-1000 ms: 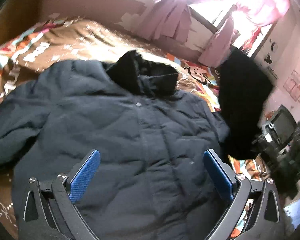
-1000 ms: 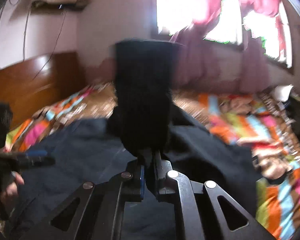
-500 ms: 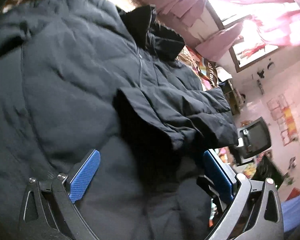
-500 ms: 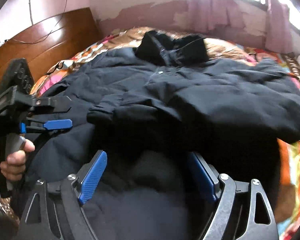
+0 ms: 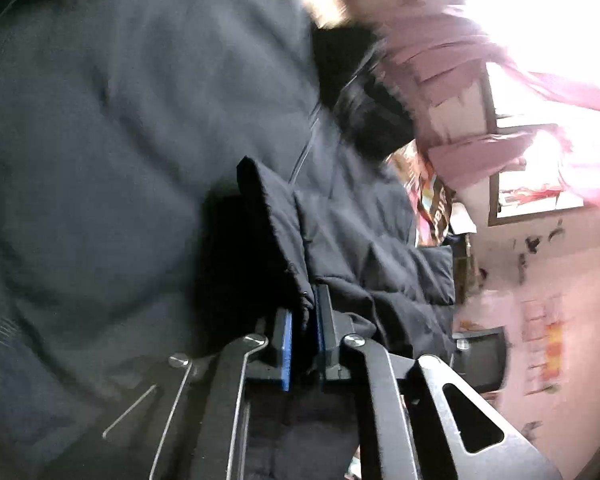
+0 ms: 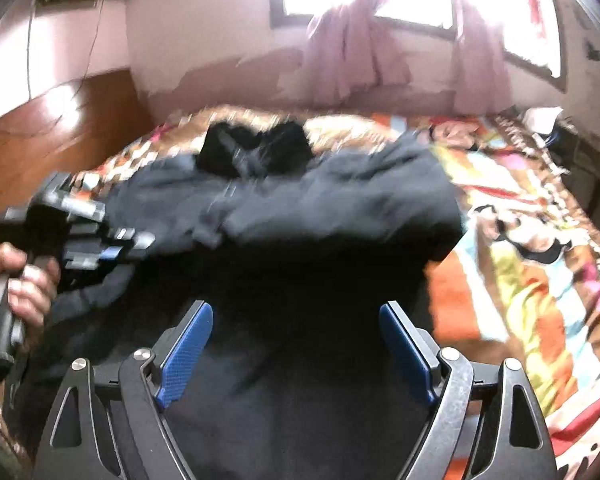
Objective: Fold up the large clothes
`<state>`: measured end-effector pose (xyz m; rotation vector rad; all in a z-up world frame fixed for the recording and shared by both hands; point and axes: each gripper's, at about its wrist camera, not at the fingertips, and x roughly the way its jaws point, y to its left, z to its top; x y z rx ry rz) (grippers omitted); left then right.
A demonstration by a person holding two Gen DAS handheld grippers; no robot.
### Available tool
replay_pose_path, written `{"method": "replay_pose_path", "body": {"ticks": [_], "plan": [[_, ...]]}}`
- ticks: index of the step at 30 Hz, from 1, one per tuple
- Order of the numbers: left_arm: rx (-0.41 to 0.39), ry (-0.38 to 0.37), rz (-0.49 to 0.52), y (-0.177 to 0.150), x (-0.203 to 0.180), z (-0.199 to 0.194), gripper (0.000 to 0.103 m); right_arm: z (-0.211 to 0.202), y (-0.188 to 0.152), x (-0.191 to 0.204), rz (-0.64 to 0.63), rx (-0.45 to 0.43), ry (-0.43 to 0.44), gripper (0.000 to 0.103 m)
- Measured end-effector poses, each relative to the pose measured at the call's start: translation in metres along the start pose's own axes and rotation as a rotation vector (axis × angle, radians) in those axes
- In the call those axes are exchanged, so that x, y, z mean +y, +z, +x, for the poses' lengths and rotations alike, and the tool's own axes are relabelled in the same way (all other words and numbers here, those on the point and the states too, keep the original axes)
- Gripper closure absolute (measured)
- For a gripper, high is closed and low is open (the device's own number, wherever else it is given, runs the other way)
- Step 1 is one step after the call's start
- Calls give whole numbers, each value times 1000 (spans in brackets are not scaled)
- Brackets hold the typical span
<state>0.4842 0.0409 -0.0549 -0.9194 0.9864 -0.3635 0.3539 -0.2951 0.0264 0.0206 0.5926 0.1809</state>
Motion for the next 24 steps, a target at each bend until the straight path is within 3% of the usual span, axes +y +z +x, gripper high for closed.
{"method": "replay_pose_path", "body": {"ticks": [5, 9, 11, 14, 17, 20, 24], "plan": [[-259, 121, 270, 13, -32, -66, 98, 13, 39, -17, 67, -90, -30, 19], [-331, 225, 377, 24, -32, -86, 98, 64, 59, -14, 114, -31, 12, 19], [-333, 323, 429, 30, -27, -78, 98, 93, 62, -5, 106, 21, 21, 19], [-278, 400, 438, 33, -6, -50, 98, 141, 58, 17, 51, 124, 47, 26], [-241, 460, 413, 27, 15, -29, 98, 178, 44, 38, -55, 218, -11, 31], [-227, 472, 374, 28, 35, -25, 97, 189, 38, 45, -115, 230, -57, 31], [-227, 402, 309, 27, 49, -38, 91, 190, 32, 51, -144, 224, -86, 31]]}}
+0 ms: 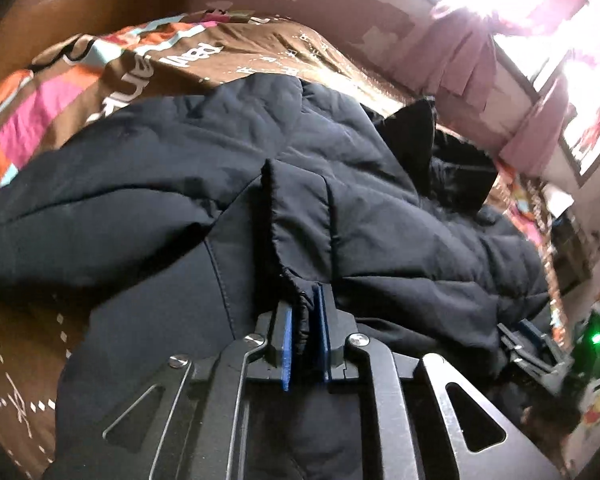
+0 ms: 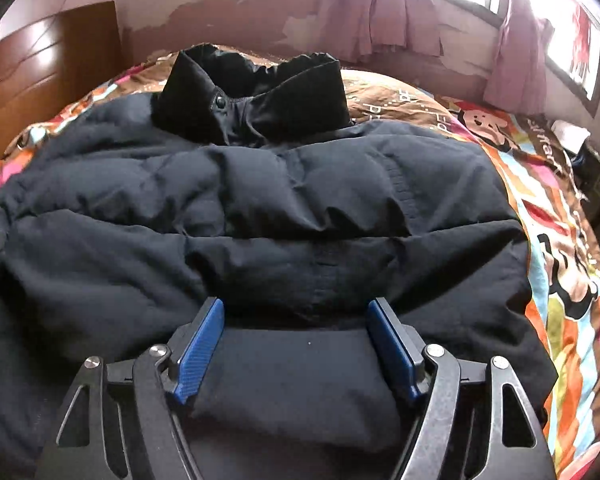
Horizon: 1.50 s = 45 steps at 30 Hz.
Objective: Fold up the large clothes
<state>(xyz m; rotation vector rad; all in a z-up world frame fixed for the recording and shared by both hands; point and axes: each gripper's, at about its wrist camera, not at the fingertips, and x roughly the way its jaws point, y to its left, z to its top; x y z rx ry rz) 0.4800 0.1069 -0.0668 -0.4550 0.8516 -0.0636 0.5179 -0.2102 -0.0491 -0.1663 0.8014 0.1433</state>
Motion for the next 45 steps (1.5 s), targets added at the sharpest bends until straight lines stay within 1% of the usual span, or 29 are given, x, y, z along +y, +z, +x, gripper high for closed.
{"method": "replay_pose_path", "body": {"ticks": [1, 2, 3, 4, 5, 6, 7, 8, 9, 11, 12, 14, 16, 19, 23, 26, 27, 29, 30, 31, 32, 33, 34, 35, 38, 42, 44, 45], "plan": [[4, -8, -13, -1, 3, -4, 87, -3, 0, 1, -5, -7, -8, 31], [8, -8, -23, 1, 5, -9, 81, -6, 0, 2, -9, -14, -16, 30], [9, -11, -32, 1, 9, -17, 78, -12, 2, 6, -14, -25, -22, 28], [6, -19, -41, 1, 12, -25, 71, -20, 4, 11, -17, -48, -7, 25], [-1, -30, -53, 1, 17, -32, 62, -26, 7, 17, -20, -68, 9, 24], [-12, -33, -76, 1, 22, -44, 55, -34, 11, 27, -30, -94, 30, 20], [-27, -40, -103, 0, 29, -56, 45, -40, 16, 39, -44, -112, 53, 17], [-44, -45, -131, -1, 40, -67, 39, -43, 20, 48, -55, -119, 70, 17], [-56, -35, -153, -1, 49, -76, 38, -46, 26, 62, -71, -128, 100, 17], [-68, 12, -192, 0, 71, -90, 35, -50, 36, 93, -100, -146, 166, 17], [-75, 46, -225, -1, 89, -99, 35, -50, 40, 105, -107, -149, 190, 17], [-85, 92, -284, -3, 118, -111, 34, -47, 47, 130, -120, -151, 232, 17], [-87, 141, -381, -8, 158, -125, 34, -41, 51, 160, -134, -151, 259, 16], [-95, 195, -516, -20, 214, -144, 32, -33, 55, 189, -134, -160, 252, 16], [-134, 228, -706, -32, 281, -166, 32, -22, 55, 204, -84, -177, 194, 16], [-182, 247, -797, -36, 319, -177, 32, -9, 55, 209, -77, -148, 182, 16], [-198, 245, -812, -37, 328, -180, 32, -2, 54, 213, -86, -132, 174, 16], [-222, 231, -827, -36, 342, -181, 33, 4, 51, 217, -95, -129, 166, 15], [-227, 228, -828, -35, 346, -181, 33, 5, 50, 217, -97, -133, 162, 14], [-232, 232, -830, -33, 348, -180, 38, 7, 50, 217, -97, -132, 162, 13], [-241, 230, -829, -31, 350, -179, 53, 9, 50, 216, -94, -127, 164, 12], [-242, 230, -822, -29, 351, -176, 66, 11, 49, 215, -89, -124, 168, 11], [-233, 245, -816, -29, 350, -173, 83, 12, 49, 213, -83, -121, 174, 10], [-229, 258, -807, -26, 350, -172, 92, 12, 49, 212, -79, -121, 180, 10], [-283, 278, -755, -21, 338, -181, 101, 5, 48, 208, -81, -124, 201, 10], [-407, 323, -588, -1, 298, -210, 102, -12, 45, 198, -78, -143, 231, 10], [-459, 317, -514, 11, 276, -225, 102, -26, 42, 189, -74, -156, 235, 10], [-493, 308, -456, 19, 258, -235, 102, -31, 42, 186, -72, -161, 239, 10]]}}
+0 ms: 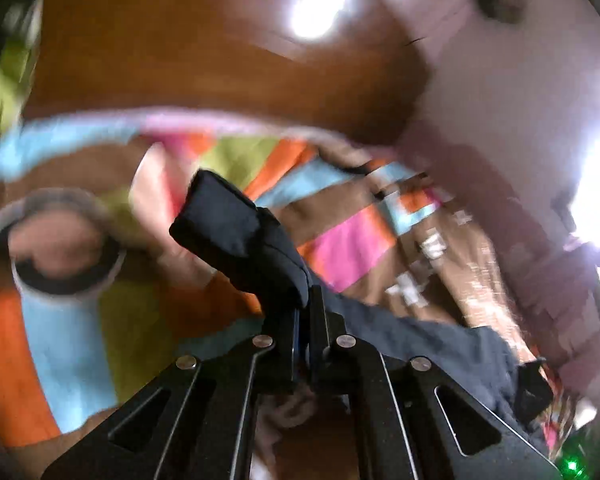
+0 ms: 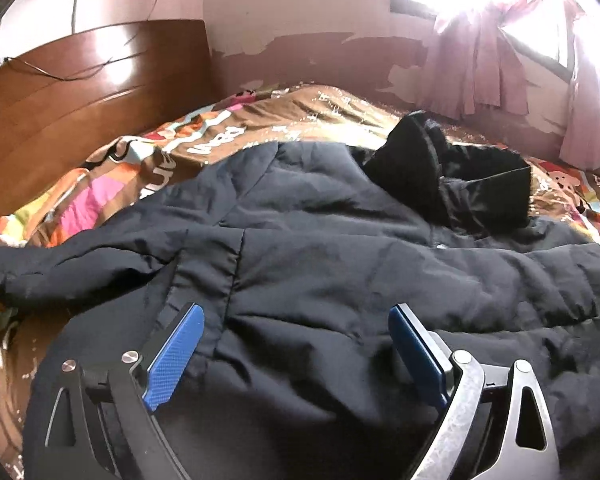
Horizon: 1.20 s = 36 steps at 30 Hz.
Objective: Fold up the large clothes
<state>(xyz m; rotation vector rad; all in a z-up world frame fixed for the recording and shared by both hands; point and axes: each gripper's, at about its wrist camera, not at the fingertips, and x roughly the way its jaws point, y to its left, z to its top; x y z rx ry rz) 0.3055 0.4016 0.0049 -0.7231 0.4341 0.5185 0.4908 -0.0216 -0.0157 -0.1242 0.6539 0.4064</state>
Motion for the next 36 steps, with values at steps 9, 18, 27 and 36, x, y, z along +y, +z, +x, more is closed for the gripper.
{"method": "replay_pose_path", "body": {"ticks": [9, 18, 27, 36], "plan": [[-63, -356, 286, 0, -149, -80, 102, -65, 2, -41, 60, -56, 23, 10], [148, -646, 649, -112, -306, -96, 102, -122, -6, -125, 228, -85, 54, 10], [438, -716, 856, -270, -384, -57, 102, -141, -34, -217, 453, -88, 100, 10], [580, -671, 974, -360, -385, -20, 102, -113, -68, -261, 683, -21, 307, 10]]}}
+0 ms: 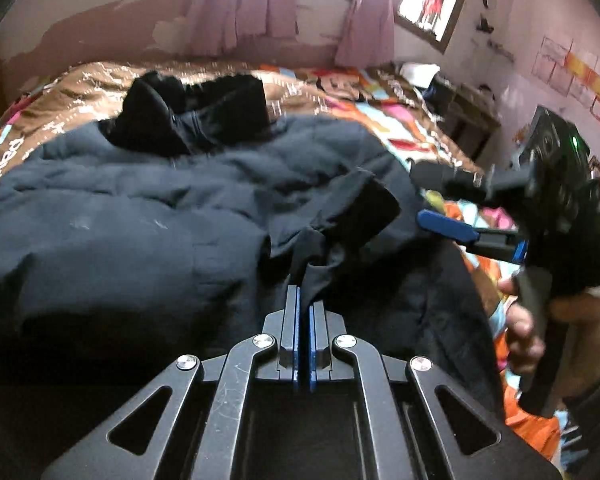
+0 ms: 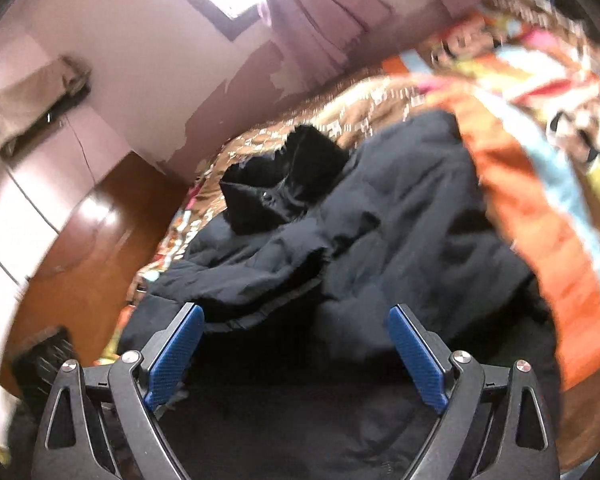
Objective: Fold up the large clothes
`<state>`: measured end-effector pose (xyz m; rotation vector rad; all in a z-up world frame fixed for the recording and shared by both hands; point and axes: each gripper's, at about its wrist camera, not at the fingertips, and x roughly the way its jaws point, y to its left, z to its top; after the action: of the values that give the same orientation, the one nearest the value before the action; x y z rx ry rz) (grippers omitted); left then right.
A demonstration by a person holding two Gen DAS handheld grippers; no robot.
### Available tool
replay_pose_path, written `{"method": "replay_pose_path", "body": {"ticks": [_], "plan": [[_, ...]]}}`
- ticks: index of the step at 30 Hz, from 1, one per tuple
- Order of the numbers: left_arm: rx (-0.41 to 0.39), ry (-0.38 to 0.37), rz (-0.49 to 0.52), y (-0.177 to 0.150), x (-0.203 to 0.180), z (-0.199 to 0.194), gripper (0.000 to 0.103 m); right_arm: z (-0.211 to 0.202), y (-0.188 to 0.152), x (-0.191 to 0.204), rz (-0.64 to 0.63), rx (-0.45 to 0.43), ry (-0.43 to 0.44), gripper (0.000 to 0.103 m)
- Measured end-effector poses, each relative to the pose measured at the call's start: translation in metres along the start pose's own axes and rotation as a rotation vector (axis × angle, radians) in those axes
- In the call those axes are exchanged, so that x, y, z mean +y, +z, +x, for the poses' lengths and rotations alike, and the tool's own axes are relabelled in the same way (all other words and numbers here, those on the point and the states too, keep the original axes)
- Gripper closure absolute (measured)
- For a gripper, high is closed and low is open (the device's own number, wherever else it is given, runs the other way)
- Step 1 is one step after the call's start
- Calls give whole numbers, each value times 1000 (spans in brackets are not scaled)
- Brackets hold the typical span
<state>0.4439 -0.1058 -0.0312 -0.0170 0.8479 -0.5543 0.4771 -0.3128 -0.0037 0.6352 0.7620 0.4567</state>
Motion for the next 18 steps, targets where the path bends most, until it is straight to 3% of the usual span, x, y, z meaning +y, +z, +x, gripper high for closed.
{"method": "replay_pose_path", "body": {"ticks": [2, 5, 6, 7, 8, 9, 10, 14, 18], "plan": [[25, 8, 6, -11, 1, 5, 100, 6, -1, -8, 47, 19, 31, 11], [65, 8, 13, -22, 11, 13, 93, 16, -4, -16, 109, 49, 55, 26], [78, 6, 13, -27, 11, 10, 90, 20, -4, -18, 118, 68, 28, 42], [83, -1, 8, -30, 15, 8, 80, 24, -5, -17, 115, 85, 6, 59], [85, -16, 1, -33, 16, 5, 65, 28, -8, -16, 104, 104, -14, 67], [71, -24, -12, -35, 18, 0, 58, 31, -9, -15, 96, 113, -29, 86], [47, -26, -19, -37, 19, -7, 47, 32, -11, -12, 79, 122, -54, 95], [-45, -11, -1, -41, 18, -47, 32, 13, -11, 10, -26, 65, -91, 98], [-113, 55, -16, -38, 35, -82, 31, -19, -1, 30, -143, -35, -153, 98]]}}
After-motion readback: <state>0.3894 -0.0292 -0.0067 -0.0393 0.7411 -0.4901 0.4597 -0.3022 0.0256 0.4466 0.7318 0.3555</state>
